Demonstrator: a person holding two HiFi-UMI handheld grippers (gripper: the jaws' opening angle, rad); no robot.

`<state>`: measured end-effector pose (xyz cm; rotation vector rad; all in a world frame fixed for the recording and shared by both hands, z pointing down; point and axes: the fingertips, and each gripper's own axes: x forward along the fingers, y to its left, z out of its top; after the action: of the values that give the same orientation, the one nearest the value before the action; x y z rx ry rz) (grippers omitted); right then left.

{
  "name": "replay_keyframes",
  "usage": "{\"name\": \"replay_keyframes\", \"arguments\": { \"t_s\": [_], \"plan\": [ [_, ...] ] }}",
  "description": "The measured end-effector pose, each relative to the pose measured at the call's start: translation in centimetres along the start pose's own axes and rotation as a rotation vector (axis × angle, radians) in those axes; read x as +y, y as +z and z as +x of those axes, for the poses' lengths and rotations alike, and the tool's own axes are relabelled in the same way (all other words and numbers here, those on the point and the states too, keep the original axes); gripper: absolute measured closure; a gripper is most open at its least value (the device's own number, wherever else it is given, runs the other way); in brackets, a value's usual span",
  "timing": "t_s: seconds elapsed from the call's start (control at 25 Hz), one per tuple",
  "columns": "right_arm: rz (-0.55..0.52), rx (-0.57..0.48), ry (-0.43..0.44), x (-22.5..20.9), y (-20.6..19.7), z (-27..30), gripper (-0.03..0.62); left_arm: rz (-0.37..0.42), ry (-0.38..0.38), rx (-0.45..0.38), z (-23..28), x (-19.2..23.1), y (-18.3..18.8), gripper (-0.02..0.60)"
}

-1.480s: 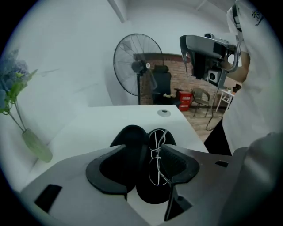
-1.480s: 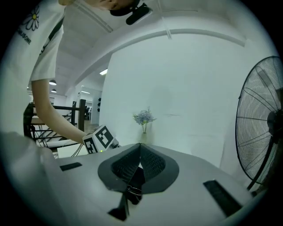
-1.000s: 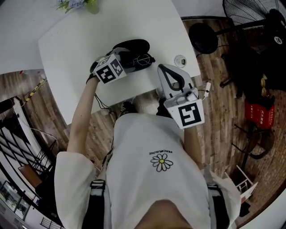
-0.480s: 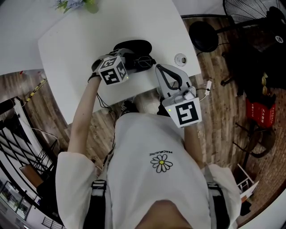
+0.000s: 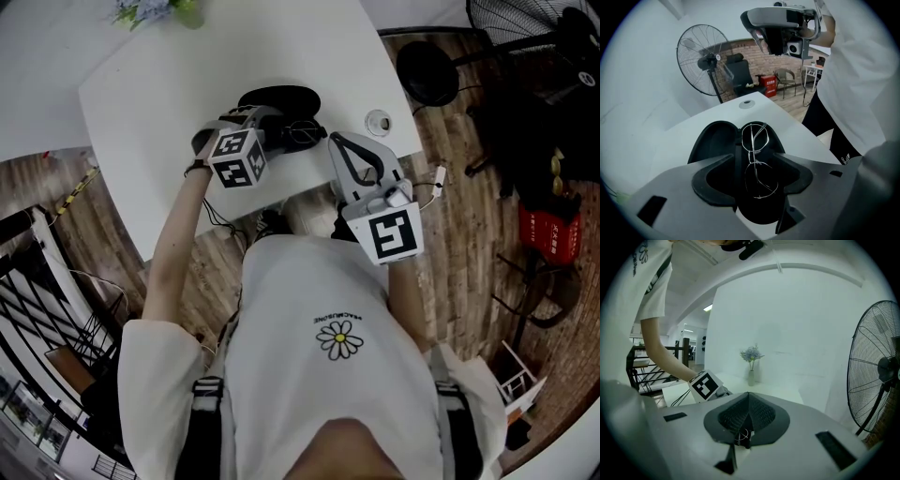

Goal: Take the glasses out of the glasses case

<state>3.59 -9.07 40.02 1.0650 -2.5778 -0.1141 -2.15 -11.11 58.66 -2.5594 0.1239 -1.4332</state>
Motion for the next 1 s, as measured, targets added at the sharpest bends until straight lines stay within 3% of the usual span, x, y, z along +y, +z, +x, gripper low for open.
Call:
{"name": "replay_keyframes", "arguments": {
  "t_s": [0.16, 0.36, 0.68, 0.88, 1.0],
  "plan": [
    [-0.011, 0.012, 0.008, 0.0, -0.2, 0.1, 0.585, 0.022, 0.033, -0.008, 0.1, 0.4, 0.5, 0.381],
    [-0.008, 0.018, 0.015, 0.3, -0.4, 0.1, 0.585, -0.107, -0.039, -0.019, 0.7, 0.4, 0.2, 0.403],
    [-0.016, 0.036, 0.034, 1.0, -0.9, 0.2, 0.585, -0.224, -0.141, 0.032, 1.1, 0.7, 0.0, 0.422],
    [-0.019, 0.042, 0.033, 1.1, -1.1, 0.2, 0.585, -0.358, -0.107, 0.060, 1.3, 1.3, 0.0, 0.462],
    [-0.020, 0.042, 0.028, 1.0, -1.1, 0.1, 0.585, -0.359, -0.093, 0.071, 1.2, 1.3, 0.1, 0.477]
  ]
}}
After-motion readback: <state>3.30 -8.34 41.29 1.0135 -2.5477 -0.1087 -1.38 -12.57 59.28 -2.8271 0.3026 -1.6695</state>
